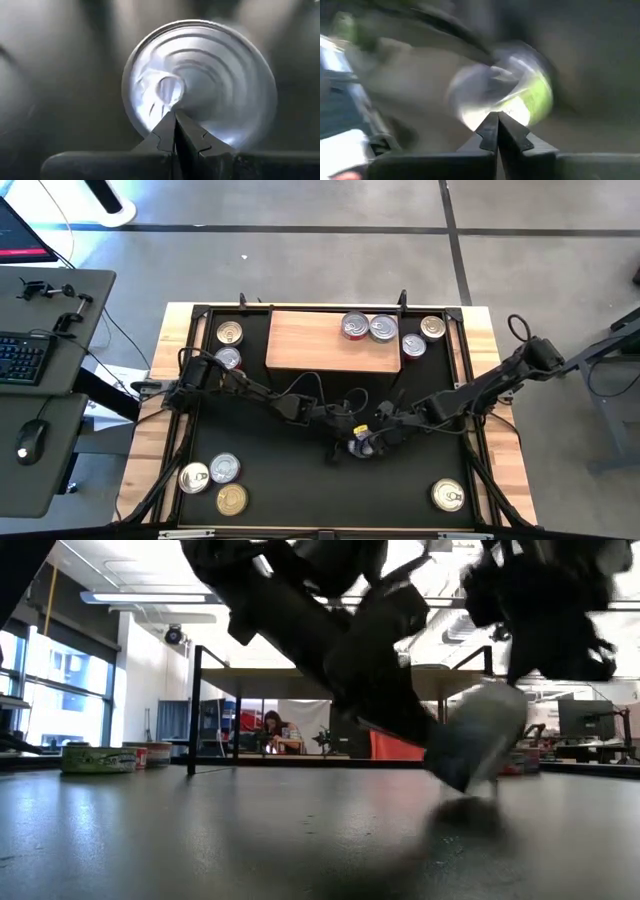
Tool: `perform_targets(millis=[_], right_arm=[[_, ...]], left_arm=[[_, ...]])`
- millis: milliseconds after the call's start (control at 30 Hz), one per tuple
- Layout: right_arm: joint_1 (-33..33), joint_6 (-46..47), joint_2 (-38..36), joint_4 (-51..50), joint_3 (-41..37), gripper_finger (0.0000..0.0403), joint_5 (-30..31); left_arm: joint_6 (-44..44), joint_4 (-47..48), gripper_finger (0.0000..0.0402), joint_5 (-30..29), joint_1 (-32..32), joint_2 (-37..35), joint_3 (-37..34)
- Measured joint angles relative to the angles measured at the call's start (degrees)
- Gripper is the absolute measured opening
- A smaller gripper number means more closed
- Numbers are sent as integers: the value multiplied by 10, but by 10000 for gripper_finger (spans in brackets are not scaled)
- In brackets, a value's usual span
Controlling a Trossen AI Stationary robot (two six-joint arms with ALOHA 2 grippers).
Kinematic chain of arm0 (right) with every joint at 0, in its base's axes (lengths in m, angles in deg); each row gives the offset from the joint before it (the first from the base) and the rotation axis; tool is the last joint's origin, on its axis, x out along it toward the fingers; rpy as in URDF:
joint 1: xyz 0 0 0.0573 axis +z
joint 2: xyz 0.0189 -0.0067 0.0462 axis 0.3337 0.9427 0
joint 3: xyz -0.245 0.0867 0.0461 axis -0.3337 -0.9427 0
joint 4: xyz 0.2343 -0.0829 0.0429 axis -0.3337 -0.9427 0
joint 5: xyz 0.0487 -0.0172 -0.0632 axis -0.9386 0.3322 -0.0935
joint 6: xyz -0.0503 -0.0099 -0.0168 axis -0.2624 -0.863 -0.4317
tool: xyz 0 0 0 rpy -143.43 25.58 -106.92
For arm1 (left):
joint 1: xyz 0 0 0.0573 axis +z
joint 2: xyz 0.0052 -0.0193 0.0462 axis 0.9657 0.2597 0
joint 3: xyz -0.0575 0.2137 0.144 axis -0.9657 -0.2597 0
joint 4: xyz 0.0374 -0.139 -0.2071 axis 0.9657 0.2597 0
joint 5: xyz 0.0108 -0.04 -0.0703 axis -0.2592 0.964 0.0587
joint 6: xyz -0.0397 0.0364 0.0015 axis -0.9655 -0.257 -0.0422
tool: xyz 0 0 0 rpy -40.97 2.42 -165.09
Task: Stack canned seafood by type on shelf
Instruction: Stack the green tuna can on top of the green tuna can on the shelf
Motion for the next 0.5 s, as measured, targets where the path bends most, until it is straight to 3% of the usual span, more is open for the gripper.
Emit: perform_targets(millis=[233, 500], right_arm=[[4, -22, 0, -9, 40, 0, 30], [3, -136, -6, -87, 118, 0, 44]], left_arm=[[5, 30, 0, -2, -2, 3, -3], [45, 146, 0, 8, 23, -40, -4]])
